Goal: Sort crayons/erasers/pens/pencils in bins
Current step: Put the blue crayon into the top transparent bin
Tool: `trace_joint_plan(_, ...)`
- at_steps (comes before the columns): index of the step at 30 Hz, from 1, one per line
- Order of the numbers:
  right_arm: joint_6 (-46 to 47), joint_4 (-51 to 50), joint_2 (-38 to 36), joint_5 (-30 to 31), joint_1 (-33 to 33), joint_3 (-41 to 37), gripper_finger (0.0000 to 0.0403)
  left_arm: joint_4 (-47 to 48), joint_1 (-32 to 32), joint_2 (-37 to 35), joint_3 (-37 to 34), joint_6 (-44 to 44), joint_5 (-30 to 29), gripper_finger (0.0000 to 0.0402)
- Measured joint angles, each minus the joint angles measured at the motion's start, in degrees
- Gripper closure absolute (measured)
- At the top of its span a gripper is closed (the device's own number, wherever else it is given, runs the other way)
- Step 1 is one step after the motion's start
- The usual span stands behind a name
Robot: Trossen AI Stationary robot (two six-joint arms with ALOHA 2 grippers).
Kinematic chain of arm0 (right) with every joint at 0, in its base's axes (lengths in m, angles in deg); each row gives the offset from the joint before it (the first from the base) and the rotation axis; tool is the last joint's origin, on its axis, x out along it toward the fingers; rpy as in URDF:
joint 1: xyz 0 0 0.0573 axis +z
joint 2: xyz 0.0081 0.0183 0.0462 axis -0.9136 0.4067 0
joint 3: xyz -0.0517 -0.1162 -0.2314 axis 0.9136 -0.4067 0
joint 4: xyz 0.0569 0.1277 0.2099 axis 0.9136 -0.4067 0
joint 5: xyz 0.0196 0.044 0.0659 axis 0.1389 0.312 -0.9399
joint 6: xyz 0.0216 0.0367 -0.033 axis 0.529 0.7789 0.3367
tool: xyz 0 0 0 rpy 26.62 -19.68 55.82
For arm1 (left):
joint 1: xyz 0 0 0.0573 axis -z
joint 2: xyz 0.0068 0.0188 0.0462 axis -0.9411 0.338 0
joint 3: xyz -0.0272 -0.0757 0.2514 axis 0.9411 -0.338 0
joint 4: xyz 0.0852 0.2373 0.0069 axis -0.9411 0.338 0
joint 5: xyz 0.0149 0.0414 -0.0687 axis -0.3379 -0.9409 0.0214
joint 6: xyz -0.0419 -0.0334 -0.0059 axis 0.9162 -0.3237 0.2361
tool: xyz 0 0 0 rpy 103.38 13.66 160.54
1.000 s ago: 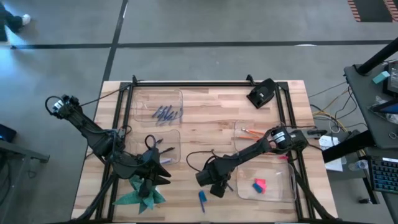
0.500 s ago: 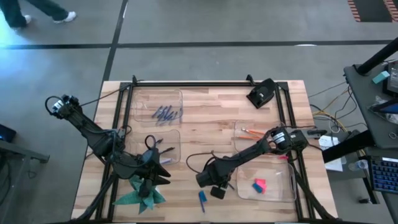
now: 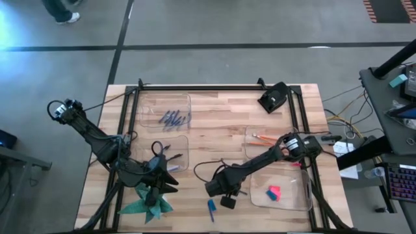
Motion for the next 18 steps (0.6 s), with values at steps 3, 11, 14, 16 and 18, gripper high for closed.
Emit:
trace_joint_plan(3, -0.07, 2.27, -1.79, 3.55, 0.14, 0.81, 0.0388, 0.0, 0.0, 0.0, -0.02, -0.04, -0.02, 0.0284)
trace_joint_plan(11, -0.34, 2.14, -7.72, 11.0, 0.02, 4.55, 0.0389, 0.03, -0.07, 0.0, -0.04, -3.96, -3.6, 0.0284)
trace_joint_plan(14, -1.51, 2.6, -9.96, 13.82, 0.02, 7.0, 0.0389, -0.12, -0.07, 0.0, -0.04, -9.14, -6.0, 0.0284)
trace_joint_plan(16, -1.86, 2.58, -11.93, 16.41, -0.02, 8.7, 0.0389, -0.49, -0.09, 0.0, -0.04, -12.81, -7.17, 0.0284)
trace_joint_plan(18, -2.49, 2.37, -13.65, 19.45, -0.14, 10.42, 0.0389, -1.23, -0.09, 0.0, -0.04, -16.76, -7.77, 0.0284)
